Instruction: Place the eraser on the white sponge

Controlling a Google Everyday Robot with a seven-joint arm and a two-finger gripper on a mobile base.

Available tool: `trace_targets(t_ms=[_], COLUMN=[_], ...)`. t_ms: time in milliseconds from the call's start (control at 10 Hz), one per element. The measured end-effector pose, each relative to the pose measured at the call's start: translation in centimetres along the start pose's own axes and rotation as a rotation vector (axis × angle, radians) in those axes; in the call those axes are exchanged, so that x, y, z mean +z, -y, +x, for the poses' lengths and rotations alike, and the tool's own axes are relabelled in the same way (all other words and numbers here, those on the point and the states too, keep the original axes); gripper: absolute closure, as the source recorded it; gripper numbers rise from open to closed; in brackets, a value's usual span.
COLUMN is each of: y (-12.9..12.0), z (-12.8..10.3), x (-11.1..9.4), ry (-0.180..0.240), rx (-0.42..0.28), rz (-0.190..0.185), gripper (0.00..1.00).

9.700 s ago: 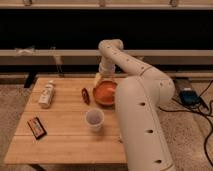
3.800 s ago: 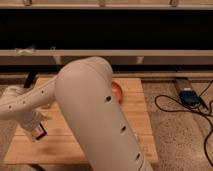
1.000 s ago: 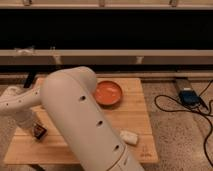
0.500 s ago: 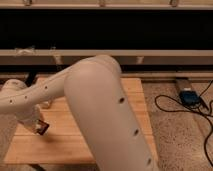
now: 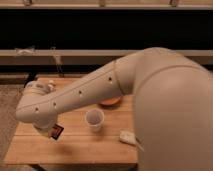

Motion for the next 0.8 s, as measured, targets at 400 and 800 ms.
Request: trace_targets(t_ms=[400, 800], y=[0.3, 2.1], z=[8.3, 18.1], x=[-2.2, -0.7], ry=[0.040, 0.022], rx=[0.126, 0.363], rz=[-0.003, -0.046], gripper=[1.00, 1.00])
